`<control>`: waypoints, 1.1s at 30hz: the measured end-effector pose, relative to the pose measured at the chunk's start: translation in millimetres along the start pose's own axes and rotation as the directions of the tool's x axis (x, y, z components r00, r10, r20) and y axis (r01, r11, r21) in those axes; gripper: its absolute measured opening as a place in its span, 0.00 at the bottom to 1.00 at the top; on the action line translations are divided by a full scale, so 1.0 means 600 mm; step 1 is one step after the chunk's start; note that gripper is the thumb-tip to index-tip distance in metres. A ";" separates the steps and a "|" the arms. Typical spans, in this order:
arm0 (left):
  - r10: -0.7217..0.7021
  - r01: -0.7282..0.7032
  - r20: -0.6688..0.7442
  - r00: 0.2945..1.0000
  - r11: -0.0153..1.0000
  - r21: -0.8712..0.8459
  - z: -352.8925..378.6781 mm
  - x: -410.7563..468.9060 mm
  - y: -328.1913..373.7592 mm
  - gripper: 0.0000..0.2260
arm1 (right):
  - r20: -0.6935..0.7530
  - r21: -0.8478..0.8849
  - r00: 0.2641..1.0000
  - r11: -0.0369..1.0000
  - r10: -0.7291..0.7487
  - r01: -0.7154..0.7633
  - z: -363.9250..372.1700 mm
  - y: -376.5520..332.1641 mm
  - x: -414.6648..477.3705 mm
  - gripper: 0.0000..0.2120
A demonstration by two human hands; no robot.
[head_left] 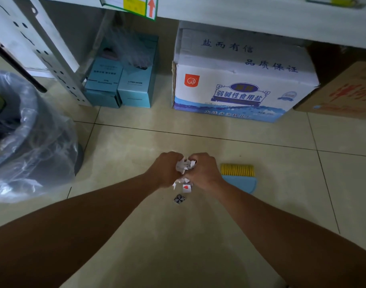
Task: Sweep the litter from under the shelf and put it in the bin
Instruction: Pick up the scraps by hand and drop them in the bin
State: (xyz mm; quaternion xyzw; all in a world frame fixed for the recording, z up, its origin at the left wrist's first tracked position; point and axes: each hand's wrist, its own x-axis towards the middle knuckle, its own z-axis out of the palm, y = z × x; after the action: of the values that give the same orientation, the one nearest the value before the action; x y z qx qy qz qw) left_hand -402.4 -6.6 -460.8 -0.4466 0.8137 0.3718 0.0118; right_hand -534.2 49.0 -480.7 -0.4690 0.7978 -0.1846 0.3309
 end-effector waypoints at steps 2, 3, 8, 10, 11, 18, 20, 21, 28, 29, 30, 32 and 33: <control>0.016 -0.016 0.011 1.000 1.000 0.017 -0.018 -0.006 0.012 0.18 | 0.013 -0.008 0.999 0.999 -0.045 0.045 -0.022 -0.015 -0.012 0.13; 0.024 -0.025 0.014 1.000 0.999 0.025 -0.029 -0.011 0.019 0.18 | 0.016 -0.011 0.997 0.998 -0.069 0.069 -0.035 -0.026 -0.019 0.10; 0.048 -0.044 -0.038 0.998 0.993 0.107 -0.110 -0.051 0.053 0.18 | 0.033 -0.025 0.984 0.984 -0.174 0.175 -0.093 -0.109 -0.048 0.08; 0.051 -0.037 -0.092 0.994 0.989 0.140 -0.153 -0.078 0.058 0.13 | 0.034 -0.042 0.973 0.972 -0.230 0.231 -0.105 -0.155 -0.057 0.09; 0.047 -0.028 -0.122 0.991 0.988 0.149 -0.174 -0.092 0.056 0.11 | 0.032 -0.032 0.968 0.968 -0.250 0.251 -0.109 -0.181 -0.064 0.10; -0.105 0.156 -0.345 0.933 0.980 0.123 -0.344 -0.221 -0.003 0.05 | 0.078 0.008 0.887 0.890 -0.455 0.456 -0.077 -0.391 -0.088 0.09; -0.138 0.184 -0.389 0.911 0.980 0.082 -0.396 -0.263 -0.034 0.08 | 0.081 0.023 0.846 0.849 -0.527 0.527 -0.059 -0.459 -0.094 0.11; -0.170 0.210 -0.409 0.897 0.976 0.055 -0.421 -0.282 -0.049 0.08 | 0.093 0.042 0.827 0.832 -0.555 0.554 -0.048 -0.492 -0.096 0.12; -0.419 0.318 -0.441 0.793 0.904 -0.286 -0.518 -0.354 -0.152 0.13 | 0.247 0.003 0.762 0.787 -0.598 0.617 0.040 -0.666 -0.087 0.05; -0.444 0.336 -0.417 0.793 0.889 -0.310 -0.520 -0.356 -0.164 0.11 | 0.280 -0.017 0.755 0.783 -0.593 0.621 0.051 -0.676 -0.082 0.08; -0.462 0.358 -0.385 0.799 0.880 -0.313 -0.520 -0.356 -0.176 0.10 | 0.325 -0.043 0.749 0.782 -0.578 0.622 0.060 -0.682 -0.077 0.15; -0.490 0.405 -0.314 0.813 0.864 -0.299 -0.516 -0.350 -0.193 0.19 | 0.423 -0.122 0.732 0.767 -0.533 0.630 0.070 -0.684 -0.070 0.23; -0.501 0.418 -0.285 0.817 0.856 -0.305 -0.514 -0.347 -0.198 0.22 | 0.463 -0.149 0.728 0.766 -0.505 0.625 0.073 -0.682 -0.068 0.24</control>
State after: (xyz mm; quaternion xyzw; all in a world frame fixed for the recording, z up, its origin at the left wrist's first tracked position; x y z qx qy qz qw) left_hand -93.3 -85.8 -235.1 -0.6885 0.6209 0.3620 -0.0967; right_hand -233.5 -116.2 -250.3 -0.7627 0.5481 -0.0575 0.3385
